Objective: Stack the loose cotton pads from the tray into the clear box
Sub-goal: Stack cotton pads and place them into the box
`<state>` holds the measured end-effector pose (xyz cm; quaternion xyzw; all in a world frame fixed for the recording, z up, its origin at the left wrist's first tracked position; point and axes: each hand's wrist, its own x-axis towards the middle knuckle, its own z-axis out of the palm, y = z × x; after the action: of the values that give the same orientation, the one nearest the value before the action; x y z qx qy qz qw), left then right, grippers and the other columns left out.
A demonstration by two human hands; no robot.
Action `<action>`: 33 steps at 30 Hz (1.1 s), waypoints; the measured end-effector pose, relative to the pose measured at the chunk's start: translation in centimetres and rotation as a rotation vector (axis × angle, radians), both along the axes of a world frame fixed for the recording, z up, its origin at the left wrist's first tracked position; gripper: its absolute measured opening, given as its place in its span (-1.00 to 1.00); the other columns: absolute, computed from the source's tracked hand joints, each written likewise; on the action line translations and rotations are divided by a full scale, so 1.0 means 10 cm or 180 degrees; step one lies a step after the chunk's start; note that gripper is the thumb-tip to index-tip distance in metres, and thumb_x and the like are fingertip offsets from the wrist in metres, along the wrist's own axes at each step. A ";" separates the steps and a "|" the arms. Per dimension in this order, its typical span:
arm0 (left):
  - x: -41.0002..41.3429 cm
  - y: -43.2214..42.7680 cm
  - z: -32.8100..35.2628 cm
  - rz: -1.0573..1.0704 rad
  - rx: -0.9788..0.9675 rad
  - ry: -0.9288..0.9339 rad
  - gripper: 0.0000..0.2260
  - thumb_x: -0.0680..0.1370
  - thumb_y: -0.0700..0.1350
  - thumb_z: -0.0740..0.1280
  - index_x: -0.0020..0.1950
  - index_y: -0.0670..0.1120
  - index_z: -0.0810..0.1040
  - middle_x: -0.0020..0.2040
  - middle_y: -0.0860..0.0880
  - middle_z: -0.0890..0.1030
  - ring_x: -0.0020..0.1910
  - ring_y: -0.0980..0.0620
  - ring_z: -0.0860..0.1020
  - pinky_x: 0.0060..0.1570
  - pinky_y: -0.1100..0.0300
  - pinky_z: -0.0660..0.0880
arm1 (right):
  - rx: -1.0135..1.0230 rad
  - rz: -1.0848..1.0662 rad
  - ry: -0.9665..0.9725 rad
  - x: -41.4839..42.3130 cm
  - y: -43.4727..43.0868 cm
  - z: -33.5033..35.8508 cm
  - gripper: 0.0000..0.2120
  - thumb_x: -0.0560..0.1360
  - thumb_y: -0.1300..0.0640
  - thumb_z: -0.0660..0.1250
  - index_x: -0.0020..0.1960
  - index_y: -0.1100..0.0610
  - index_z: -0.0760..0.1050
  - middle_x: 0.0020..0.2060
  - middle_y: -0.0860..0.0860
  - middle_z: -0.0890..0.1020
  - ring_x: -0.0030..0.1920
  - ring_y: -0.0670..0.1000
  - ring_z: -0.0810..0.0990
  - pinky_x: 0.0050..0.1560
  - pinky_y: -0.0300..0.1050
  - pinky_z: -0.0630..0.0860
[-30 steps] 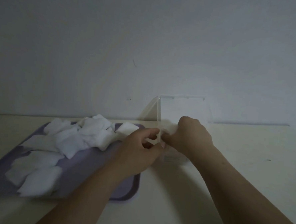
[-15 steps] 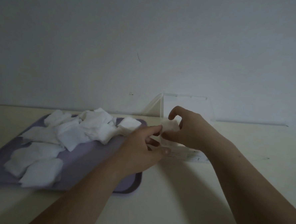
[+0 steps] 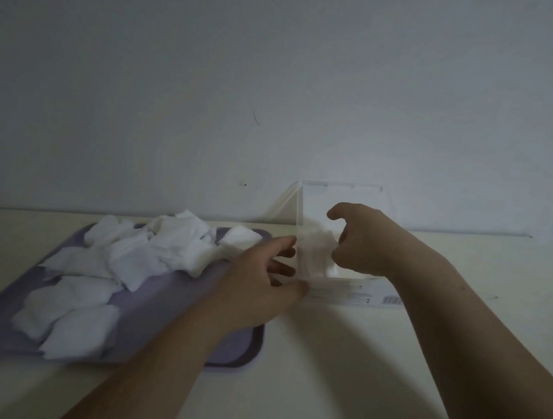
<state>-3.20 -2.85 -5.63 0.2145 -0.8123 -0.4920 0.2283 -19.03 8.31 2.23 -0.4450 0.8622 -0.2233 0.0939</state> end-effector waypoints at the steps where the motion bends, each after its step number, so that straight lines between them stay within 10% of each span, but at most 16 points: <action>1: 0.01 0.00 0.02 -0.0004 0.0039 0.0070 -0.36 0.38 -0.03 0.44 0.48 0.11 0.45 0.26 0.20 0.57 0.14 0.17 0.64 0.06 0.08 0.67 | -0.0068 0.0002 0.0007 0.02 0.00 0.01 -0.30 0.42 0.31 0.33 0.52 -0.01 0.31 0.06 -0.05 0.56 -0.16 -0.04 0.64 -0.20 -0.12 0.62; 5: 0.06 -0.13 0.15 0.0644 -0.0577 0.0302 -0.59 0.47 -0.18 0.38 0.31 0.06 0.57 0.15 0.11 0.62 0.02 0.19 0.63 -0.10 0.24 0.59 | -0.0430 -0.0086 0.0382 0.10 -0.04 0.01 -0.42 0.46 0.25 0.32 0.47 -0.01 0.40 0.16 -0.03 0.59 0.05 0.01 0.61 0.07 0.01 0.62; 7: 0.07 -0.30 0.14 0.1135 -0.1709 -0.0183 -0.63 0.52 -0.17 0.37 0.34 -0.06 0.57 0.30 0.00 0.58 0.23 0.02 0.58 0.19 0.11 0.54 | -0.0901 -0.0025 0.0517 0.20 -0.10 0.00 -0.56 0.50 0.20 0.31 0.37 0.00 0.50 0.09 -0.02 0.63 0.08 0.01 0.61 0.15 0.00 0.59; 9: 0.06 -0.42 0.09 0.1073 -0.2104 -0.1046 -0.55 0.55 -0.04 0.28 0.42 -0.15 0.49 0.47 -0.13 0.47 0.45 -0.14 0.44 0.43 0.05 0.36 | -0.1242 0.0284 0.0254 0.38 -0.17 -0.03 -0.68 0.51 0.20 0.31 0.23 0.01 0.60 -0.09 -0.05 0.66 -0.09 -0.06 0.63 0.03 -0.19 0.58; 13: 0.07 -0.60 -0.03 0.0543 -0.2332 -0.2172 -0.39 0.38 0.17 -0.19 0.20 0.02 0.48 0.25 -0.09 0.59 0.27 -0.12 0.57 0.27 0.05 0.48 | -0.1142 0.0838 -0.0321 0.76 -0.31 -0.19 -0.71 0.48 0.26 0.28 0.11 0.05 0.65 -0.13 -0.06 0.69 -0.17 -0.13 0.60 -0.22 -0.55 0.38; 23: 0.81 -0.43 0.17 0.0536 -0.1672 -0.0977 -0.75 0.49 0.06 0.31 -0.33 -0.04 0.55 -0.33 0.01 0.61 -0.27 0.00 0.59 -0.24 -0.01 0.53 | -0.1050 0.0850 -0.0340 1.11 -0.40 -0.61 -0.41 0.45 0.05 0.18 0.48 0.08 0.40 0.42 0.05 0.49 0.40 0.09 0.47 0.38 -0.07 0.40; 26: 0.97 -0.48 0.10 0.0691 -0.1236 -0.0726 -0.93 0.46 0.00 0.48 -0.13 0.07 0.62 -0.15 0.11 0.66 -0.12 0.16 0.62 -0.08 0.16 0.56 | -0.0907 0.0827 -0.0300 1.15 -0.43 -0.75 -0.52 0.57 0.14 0.23 0.48 0.10 0.40 0.42 0.06 0.53 0.40 0.07 0.49 0.38 -0.15 0.34; 29: 0.99 -0.46 0.07 0.0682 -0.1166 -0.0943 -0.56 0.43 0.19 0.43 0.27 0.09 0.56 0.12 0.14 0.64 0.09 0.16 0.60 0.15 0.15 0.56 | -0.1034 0.0647 -0.0225 1.15 -0.42 -0.82 -0.58 0.58 0.17 0.23 0.43 0.13 0.47 0.34 0.08 0.60 0.35 0.09 0.52 0.40 -0.10 0.36; 33: 1.00 -0.35 0.04 0.0553 -0.1428 -0.0907 -0.62 0.44 0.22 0.39 0.24 0.17 0.53 0.08 0.14 0.65 0.05 0.14 0.61 0.10 0.05 0.58 | -0.1032 0.0571 -0.0229 1.11 -0.44 -0.88 -0.53 0.45 0.03 0.17 0.32 0.04 0.55 0.14 0.01 0.70 0.16 -0.01 0.56 0.39 0.14 0.41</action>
<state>6.78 -6.33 -5.25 0.2944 -0.9034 -0.2433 0.1950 -7.89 3.94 -6.61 -0.5212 0.7678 -0.3658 0.0713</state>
